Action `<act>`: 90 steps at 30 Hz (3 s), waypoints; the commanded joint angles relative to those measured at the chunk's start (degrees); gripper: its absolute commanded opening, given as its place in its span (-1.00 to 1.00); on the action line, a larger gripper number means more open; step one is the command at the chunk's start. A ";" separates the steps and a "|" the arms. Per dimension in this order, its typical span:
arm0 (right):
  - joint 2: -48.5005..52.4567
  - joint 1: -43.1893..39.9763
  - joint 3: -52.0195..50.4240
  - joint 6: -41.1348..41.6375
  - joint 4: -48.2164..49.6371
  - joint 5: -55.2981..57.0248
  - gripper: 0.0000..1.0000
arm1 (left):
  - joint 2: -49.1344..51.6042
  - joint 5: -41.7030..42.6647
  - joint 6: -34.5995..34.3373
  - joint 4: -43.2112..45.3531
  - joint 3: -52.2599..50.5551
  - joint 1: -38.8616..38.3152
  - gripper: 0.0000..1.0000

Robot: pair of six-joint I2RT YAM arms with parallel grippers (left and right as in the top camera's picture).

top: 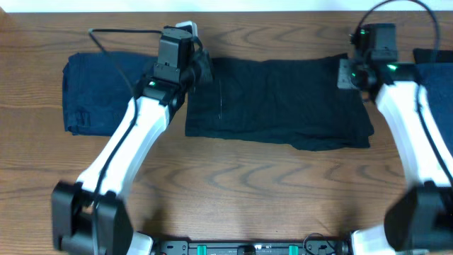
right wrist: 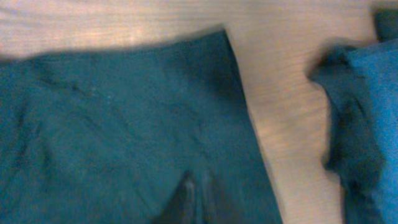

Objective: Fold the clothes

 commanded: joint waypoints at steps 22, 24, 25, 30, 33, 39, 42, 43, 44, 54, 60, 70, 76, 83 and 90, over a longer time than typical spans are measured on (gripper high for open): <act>-0.87 -11.21 -30.97 12.63 13.68 1.55 -0.97 | 12.85 1.27 0.74 -12.57 -3.76 -7.72 -0.88; -0.87 -11.21 -32.68 12.74 15.61 1.57 -0.98 | 13.38 1.27 0.76 -12.74 -3.76 -7.72 -0.88; -0.87 -11.21 -33.31 12.74 16.70 1.60 -0.97 | 13.53 1.29 0.74 -12.79 -3.76 -7.72 -0.88; -0.87 -11.28 -33.81 12.76 17.25 1.60 -0.97 | 13.73 1.29 0.74 -13.16 -3.80 -7.76 -0.88; -0.87 -11.41 -33.81 12.81 17.03 1.57 -0.98 | 13.73 1.29 0.74 -13.18 -3.80 -7.76 -0.88; -2.80 -11.47 -30.51 6.95 14.05 -9.25 -0.98 | 13.73 1.27 0.74 -13.16 -3.80 -7.76 -0.88; -5.62 -11.47 -29.03 5.97 11.13 -10.88 -0.98 | 13.73 1.27 0.76 -13.18 -3.80 -7.76 -0.88; -6.60 -11.47 -29.03 5.99 10.91 -10.88 -0.98 | 13.73 1.27 0.76 -13.18 -3.80 -7.76 -0.88; -7.23 -11.47 -29.03 5.99 10.78 -10.88 -0.98 | 13.73 1.27 0.74 -13.16 -3.80 -7.76 -0.88; -3.10 -11.41 -30.93 6.01 16.37 -10.88 -0.97 | 13.73 1.25 0.74 -13.11 -3.80 -7.76 -0.88; 3.26 -11.45 -30.93 6.54 17.38 -10.47 -0.98 | 13.73 1.25 0.74 -13.14 -3.80 -7.76 -0.88; 3.67 -11.58 -30.69 9.62 14.64 -6.25 -0.98 | 13.70 1.27 0.74 -12.50 -3.52 -7.76 -0.88; 3.43 -11.52 -28.55 9.75 11.15 -6.62 -0.98 | 11.96 1.29 -2.12 -13.81 -1.40 -7.76 -0.88; 3.02 -10.88 -23.87 9.70 4.24 -6.58 -0.98 | 7.67 1.25 -3.15 -17.27 0.94 -7.30 -0.83; 2.95 -10.54 -23.71 9.66 4.57 -9.20 -0.97 | 6.58 1.09 1.18 -24.46 4.96 -1.46 -0.48</act>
